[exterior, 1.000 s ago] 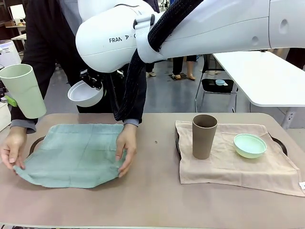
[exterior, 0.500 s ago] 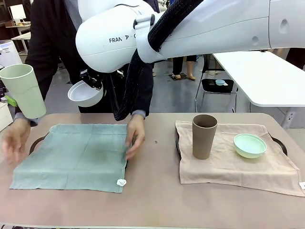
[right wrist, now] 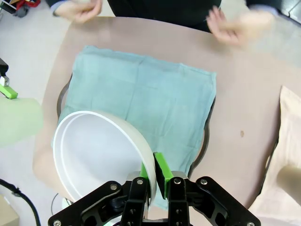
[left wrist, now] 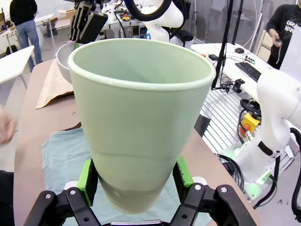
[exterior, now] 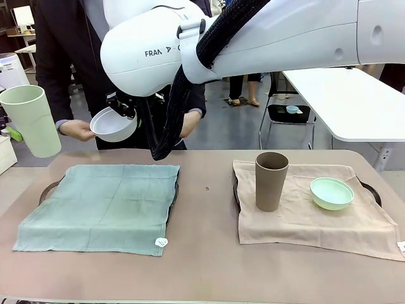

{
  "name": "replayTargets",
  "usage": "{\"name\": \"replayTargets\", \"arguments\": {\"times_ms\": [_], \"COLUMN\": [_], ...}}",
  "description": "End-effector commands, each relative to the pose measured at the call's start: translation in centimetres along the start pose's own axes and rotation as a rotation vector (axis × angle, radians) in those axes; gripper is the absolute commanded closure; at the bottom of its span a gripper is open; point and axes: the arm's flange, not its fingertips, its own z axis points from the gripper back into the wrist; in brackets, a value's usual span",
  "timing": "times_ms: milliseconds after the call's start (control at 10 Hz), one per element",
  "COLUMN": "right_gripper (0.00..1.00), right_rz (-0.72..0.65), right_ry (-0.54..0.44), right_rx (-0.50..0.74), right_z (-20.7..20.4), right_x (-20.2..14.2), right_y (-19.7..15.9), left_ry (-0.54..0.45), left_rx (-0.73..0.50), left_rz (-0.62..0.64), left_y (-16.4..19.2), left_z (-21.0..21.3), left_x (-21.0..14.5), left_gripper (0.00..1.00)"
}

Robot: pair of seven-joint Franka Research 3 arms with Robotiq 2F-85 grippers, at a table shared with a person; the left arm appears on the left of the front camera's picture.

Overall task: Set up a tray with a mat and arrange the tableware.
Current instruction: Place the Picnic Bowl and Reusable plastic cup back onto the Handle tray in front of the human's position.

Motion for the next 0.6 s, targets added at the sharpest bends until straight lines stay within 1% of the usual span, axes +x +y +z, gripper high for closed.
{"name": "replayTargets", "arguments": {"times_ms": [0,400,500], "right_gripper": [0.96,0.96,0.93], "right_rz": [0.002,0.002,0.0], "right_ry": [-0.009,-0.009,0.0], "right_rx": [-0.007,-0.007,0.0], "right_z": [-0.04,-0.04,0.0], "right_x": [0.01,0.01,0.0], "right_y": [0.16,0.16,0.0], "left_ry": [0.005,0.005,0.005], "left_rx": [-0.001,-0.001,-0.001], "left_rz": [-0.014,-0.014,-0.014], "left_y": [-0.11,-0.11,-0.11], "left_z": [0.13,0.13,0.13], "left_x": [0.36,0.36,0.36], "left_gripper": [1.0,1.0,1.0]}}
